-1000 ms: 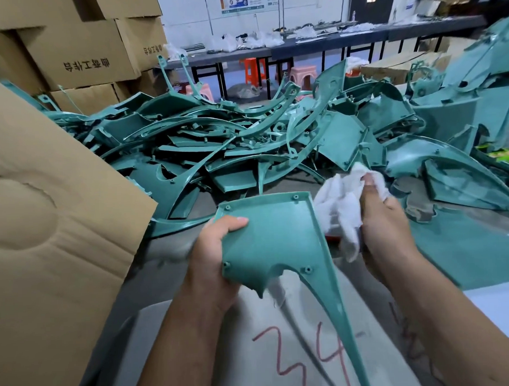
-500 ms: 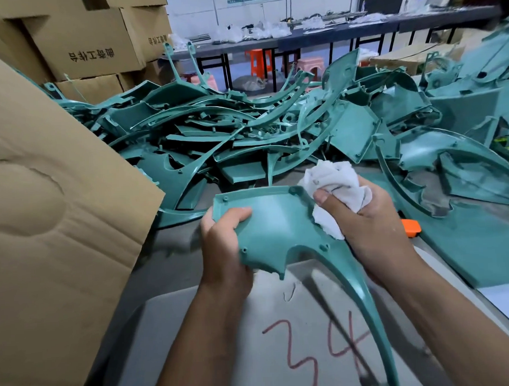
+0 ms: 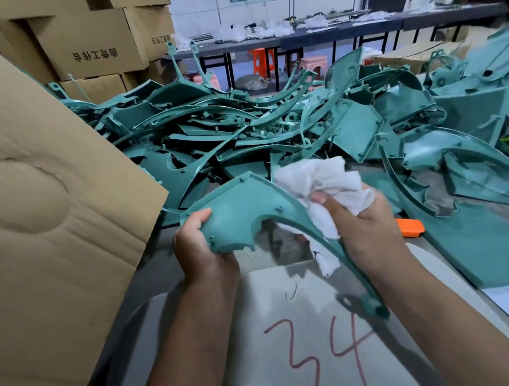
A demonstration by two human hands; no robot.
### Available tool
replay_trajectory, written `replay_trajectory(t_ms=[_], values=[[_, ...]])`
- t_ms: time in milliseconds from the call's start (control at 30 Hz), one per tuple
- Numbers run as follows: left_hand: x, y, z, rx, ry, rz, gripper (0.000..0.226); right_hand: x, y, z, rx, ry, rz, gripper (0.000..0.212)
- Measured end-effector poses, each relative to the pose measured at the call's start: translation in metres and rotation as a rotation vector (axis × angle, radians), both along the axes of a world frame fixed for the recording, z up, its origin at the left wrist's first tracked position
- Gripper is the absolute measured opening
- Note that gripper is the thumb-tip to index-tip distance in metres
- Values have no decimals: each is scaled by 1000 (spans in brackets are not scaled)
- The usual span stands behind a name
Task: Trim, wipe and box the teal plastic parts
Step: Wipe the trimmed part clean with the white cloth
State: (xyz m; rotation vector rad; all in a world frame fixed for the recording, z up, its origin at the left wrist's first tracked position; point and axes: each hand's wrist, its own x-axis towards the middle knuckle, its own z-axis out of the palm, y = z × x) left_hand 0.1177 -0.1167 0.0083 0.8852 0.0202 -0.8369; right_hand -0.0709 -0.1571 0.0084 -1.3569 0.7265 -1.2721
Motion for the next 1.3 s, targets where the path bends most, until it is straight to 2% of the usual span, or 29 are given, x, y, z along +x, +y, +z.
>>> replay_trajectory(t_ms=[67,133,233,267,367,467,567,633,733,833,900,967,1033,1133,1167,1200,1300], values=[[10,3,5,-52,99,48,17,-8,-4,7,176,-98,-45,9],[21,5,7,-91,193,99,25,-16,-6,10,301,-162,99,12],[20,6,8,-128,260,88,25,-11,0,1,387,-109,197,30],[14,4,7,-140,267,72,24,-6,3,-5,359,-63,191,31],[-12,-3,2,-111,237,-51,19,16,11,-17,107,97,140,24],[-34,-3,-1,-27,208,-262,20,22,7,-14,78,-135,78,24],[-39,-1,0,71,179,-291,14,9,-1,-10,175,-357,112,24],[-35,0,1,132,88,-305,14,4,-7,-12,196,-309,26,24],[-25,0,-3,275,-174,-337,24,2,-15,-11,212,-240,-137,22],[0,-2,-5,419,-438,-344,42,-4,-16,-4,246,-326,-58,26],[15,-1,-5,404,-454,-523,49,-9,-16,-5,282,-344,80,23],[16,2,-7,359,-478,-683,49,-9,-15,-7,250,-263,119,19],[8,2,-11,283,-633,-696,45,-3,-12,-12,222,-260,174,33],[-7,3,-16,185,-932,-640,47,-2,-13,-13,273,-282,214,28],[-10,3,-17,184,-1008,-635,50,-5,-15,-14,314,-284,192,38],[-12,2,-17,190,-1028,-640,52,-7,-16,-15,336,-282,191,44],[-15,-1,-15,220,-939,-681,57,-13,-17,-10,356,-334,178,37]])
